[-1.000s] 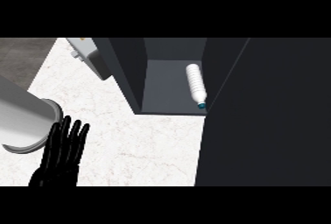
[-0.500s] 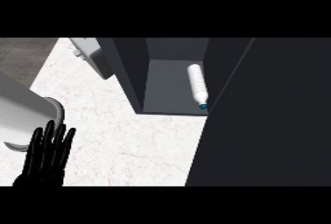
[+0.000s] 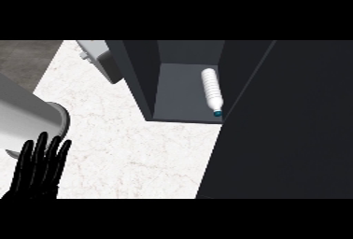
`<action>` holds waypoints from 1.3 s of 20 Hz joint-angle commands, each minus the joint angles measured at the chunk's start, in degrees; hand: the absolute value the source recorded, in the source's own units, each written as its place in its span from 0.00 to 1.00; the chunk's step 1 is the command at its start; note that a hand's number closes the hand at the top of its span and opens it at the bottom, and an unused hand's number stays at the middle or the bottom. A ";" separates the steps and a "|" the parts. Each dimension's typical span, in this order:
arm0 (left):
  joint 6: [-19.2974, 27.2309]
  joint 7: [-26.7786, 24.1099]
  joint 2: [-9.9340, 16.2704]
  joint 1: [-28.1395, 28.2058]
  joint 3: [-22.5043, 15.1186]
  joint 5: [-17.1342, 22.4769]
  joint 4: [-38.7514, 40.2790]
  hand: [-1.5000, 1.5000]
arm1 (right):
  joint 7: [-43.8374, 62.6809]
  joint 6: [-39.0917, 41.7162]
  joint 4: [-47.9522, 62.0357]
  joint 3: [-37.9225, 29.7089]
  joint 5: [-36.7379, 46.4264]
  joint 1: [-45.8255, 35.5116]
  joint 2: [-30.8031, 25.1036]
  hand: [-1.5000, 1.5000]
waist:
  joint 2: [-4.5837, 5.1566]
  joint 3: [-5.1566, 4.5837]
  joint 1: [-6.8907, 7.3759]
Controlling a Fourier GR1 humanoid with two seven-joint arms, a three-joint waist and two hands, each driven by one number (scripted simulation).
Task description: Pick up the bottled water, place it into the cabinet and close the cabinet
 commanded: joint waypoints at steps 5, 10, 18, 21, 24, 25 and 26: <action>-2.77 -0.47 1.49 1.38 1.53 1.41 -0.85 0.00 | 3.33 -8.76 4.79 4.46 3.79 -7.53 8.37 1.00 | 0.36 -0.08 1.17; -4.18 -1.38 1.91 2.24 2.32 1.76 -0.10 0.00 | 3.03 -7.67 6.26 3.05 3.06 -9.34 8.34 1.00 | 0.70 -0.17 2.39; -5.65 -1.32 3.18 1.98 3.62 2.20 -0.82 0.00 | 2.73 -8.32 6.84 1.27 -1.92 -7.94 8.35 1.00 | 1.64 -0.11 3.70; -6.04 -1.59 2.99 2.03 3.74 2.39 -0.24 0.00 | 2.46 -7.91 8.55 2.20 -4.80 -7.26 8.36 1.00 | 2.10 -0.15 4.41; -7.16 -1.50 3.54 0.95 3.99 2.66 -1.92 0.00 | 4.44 -5.14 11.19 3.60 -11.51 -5.66 8.38 1.00 | 2.90 -0.10 6.01; -7.64 -1.16 4.00 1.08 3.33 2.20 -1.80 0.00 | 5.32 -3.03 12.50 4.20 -13.51 -5.85 7.95 1.00 | 3.28 -0.16 7.04; -8.17 -1.19 3.70 0.52 3.63 3.05 -1.47 0.00 | 5.89 -2.36 13.52 4.91 -17.06 -4.03 7.34 1.00 | 3.79 -0.17 7.08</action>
